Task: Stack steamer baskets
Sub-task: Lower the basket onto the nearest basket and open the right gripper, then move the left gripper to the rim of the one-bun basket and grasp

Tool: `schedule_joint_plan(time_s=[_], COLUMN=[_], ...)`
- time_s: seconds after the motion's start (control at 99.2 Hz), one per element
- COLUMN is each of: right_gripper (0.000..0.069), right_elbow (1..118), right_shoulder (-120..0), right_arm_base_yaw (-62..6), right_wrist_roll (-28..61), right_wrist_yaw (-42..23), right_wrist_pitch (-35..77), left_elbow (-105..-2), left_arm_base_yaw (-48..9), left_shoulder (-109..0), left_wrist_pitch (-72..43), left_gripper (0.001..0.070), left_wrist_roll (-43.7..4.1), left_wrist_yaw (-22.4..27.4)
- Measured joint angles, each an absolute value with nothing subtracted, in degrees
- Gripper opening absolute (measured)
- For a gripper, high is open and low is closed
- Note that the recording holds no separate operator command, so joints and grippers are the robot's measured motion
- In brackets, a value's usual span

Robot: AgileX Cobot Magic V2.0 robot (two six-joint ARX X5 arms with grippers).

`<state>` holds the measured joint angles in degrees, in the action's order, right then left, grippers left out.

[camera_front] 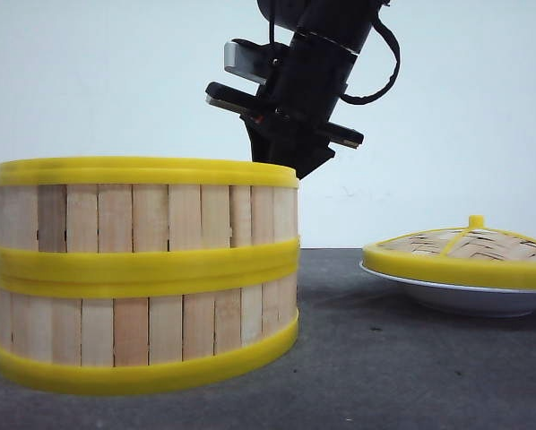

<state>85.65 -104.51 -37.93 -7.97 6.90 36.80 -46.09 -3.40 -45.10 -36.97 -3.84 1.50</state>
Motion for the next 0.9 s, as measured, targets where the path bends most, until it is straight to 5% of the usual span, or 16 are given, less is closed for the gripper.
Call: schedule_joint_plan(time_s=[0.313, 0.373, 0.484, 0.544, 0.897], right_gripper=[0.004, 0.0113, 0.0387, 0.0473, 0.0529], right_elbow=[85.65, 85.65, 85.65, 85.65, 85.69], right_shoulder=[-104.51, -104.51, -104.51, -104.4, -93.12], right_arm_base_yaw=[-37.93, -37.93, -38.0, -38.0, -37.78], right_wrist_roll=[-7.94, -7.97, -7.99, -8.01, -5.58], right_wrist_yaw=[6.98, 7.57, 7.75, 7.73, 1.83], right_wrist_pitch=[36.75, 36.69, 36.6, 36.58, 40.88], left_elbow=[-46.09, -46.09, -46.09, -46.09, -52.95], left_arm_base_yaw=[-3.4, -3.4, -3.4, -3.25, 3.77], left_shoulder=[-45.1, -45.1, -45.12, -45.58, -58.85], left_wrist_pitch=[-37.01, -37.01, -36.86, -36.14, -31.42], left_gripper=[0.0435, 0.0435, 0.0435, 0.0435, 0.0435], left_wrist_roll=[-3.84, -3.84, -3.84, -3.84, -3.86], left_wrist_yaw=[1.5, 1.5, 1.5, 1.5, 1.52])
